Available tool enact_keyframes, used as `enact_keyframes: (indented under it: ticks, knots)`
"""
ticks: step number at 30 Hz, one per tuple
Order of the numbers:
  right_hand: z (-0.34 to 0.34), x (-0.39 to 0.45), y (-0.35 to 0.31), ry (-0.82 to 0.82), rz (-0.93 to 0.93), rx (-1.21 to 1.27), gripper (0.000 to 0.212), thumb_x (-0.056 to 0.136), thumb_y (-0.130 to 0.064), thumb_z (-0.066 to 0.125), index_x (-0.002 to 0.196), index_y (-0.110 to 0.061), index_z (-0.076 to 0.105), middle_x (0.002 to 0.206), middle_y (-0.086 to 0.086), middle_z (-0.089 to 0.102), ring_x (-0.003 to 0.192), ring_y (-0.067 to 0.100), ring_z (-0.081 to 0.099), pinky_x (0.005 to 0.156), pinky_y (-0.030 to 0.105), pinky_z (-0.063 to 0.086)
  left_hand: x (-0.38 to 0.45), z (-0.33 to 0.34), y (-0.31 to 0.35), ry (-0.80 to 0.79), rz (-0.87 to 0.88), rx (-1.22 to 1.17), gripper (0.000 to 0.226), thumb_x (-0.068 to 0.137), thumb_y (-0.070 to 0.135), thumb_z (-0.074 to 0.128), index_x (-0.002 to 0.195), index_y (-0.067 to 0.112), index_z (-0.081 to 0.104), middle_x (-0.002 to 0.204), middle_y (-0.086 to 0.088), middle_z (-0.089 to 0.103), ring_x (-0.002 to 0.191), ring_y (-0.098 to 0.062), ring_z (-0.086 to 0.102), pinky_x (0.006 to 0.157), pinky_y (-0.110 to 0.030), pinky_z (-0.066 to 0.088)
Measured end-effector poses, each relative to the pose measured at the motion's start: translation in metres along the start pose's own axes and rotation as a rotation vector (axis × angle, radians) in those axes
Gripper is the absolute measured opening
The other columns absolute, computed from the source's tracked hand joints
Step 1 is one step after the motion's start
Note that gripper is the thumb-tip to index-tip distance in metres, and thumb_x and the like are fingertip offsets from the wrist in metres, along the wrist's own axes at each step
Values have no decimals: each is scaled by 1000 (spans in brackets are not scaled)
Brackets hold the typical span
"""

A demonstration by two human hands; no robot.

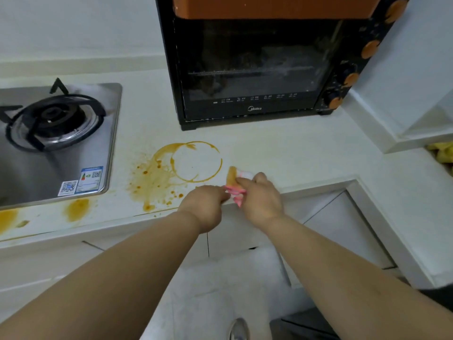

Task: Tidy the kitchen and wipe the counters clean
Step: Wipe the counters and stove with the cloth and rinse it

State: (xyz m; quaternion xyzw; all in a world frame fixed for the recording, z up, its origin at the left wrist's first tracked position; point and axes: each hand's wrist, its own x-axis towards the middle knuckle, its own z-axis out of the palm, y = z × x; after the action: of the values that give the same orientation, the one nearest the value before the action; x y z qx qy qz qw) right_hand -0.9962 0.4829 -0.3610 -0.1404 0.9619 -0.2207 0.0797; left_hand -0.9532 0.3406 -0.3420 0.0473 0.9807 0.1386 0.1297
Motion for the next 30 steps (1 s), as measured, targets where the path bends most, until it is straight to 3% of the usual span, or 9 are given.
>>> enact_keyframes:
  ticks: [5,7,10,13,15,19,24,27,30]
  knots:
    - [-52,6,75,144,300,-59,31,88,-22,54,117,-20,65,95,9,40,93,39,59,86,46,52,-1,-3,2,-44,16,14,50,98,13,38,146,26,35,157,8,22,143,-15,24,116,-25,18]
    - [-55,13,77,150,387,-132,30,88,-21,52,115,-14,63,102,15,46,98,38,58,89,45,49,-1,-3,0,-44,20,19,51,98,13,38,147,26,34,157,8,21,144,-14,23,116,-25,17]
    - [-21,9,26,104,235,-31,30,85,-20,59,113,-22,65,114,15,49,99,35,59,91,39,49,-2,-2,-1,-27,6,-6,50,97,13,39,145,28,37,155,8,29,141,-15,29,113,-25,22]
    - [10,-3,-14,39,36,-3,29,85,-22,58,113,-23,64,121,8,50,105,30,56,93,33,47,-3,-5,1,-12,-15,-43,45,93,11,43,133,30,52,134,1,56,123,-23,50,99,-29,40]
    - [0,-3,-4,26,15,-53,33,87,-28,58,119,-26,61,120,8,49,105,30,56,91,33,48,-3,-7,3,-31,-12,-14,44,94,11,43,135,27,51,136,0,53,126,-24,48,101,-29,38]
    - [-52,7,63,75,242,-160,29,87,-19,53,114,-20,64,106,15,52,96,36,59,86,44,51,0,-11,3,-82,18,52,51,97,13,39,146,27,35,156,7,26,142,-17,28,114,-26,21]
    - [-49,25,49,129,404,-117,27,89,-23,51,115,-18,58,117,16,48,105,36,54,96,39,45,7,-13,-4,-114,-23,24,55,92,10,43,142,31,41,150,8,39,138,-16,35,113,-28,30]
    - [-14,11,-8,46,231,221,20,87,-25,55,106,-19,60,107,8,61,90,27,62,77,30,53,11,-19,-2,-106,-36,26,49,88,11,47,132,31,55,132,2,58,124,-19,51,100,-26,42]
    - [-20,5,-24,-110,190,301,17,85,-22,63,101,-24,65,88,-5,57,82,24,58,59,13,46,11,-24,3,-136,-31,62,43,85,9,48,120,29,63,113,-3,65,108,-23,58,82,-27,45]
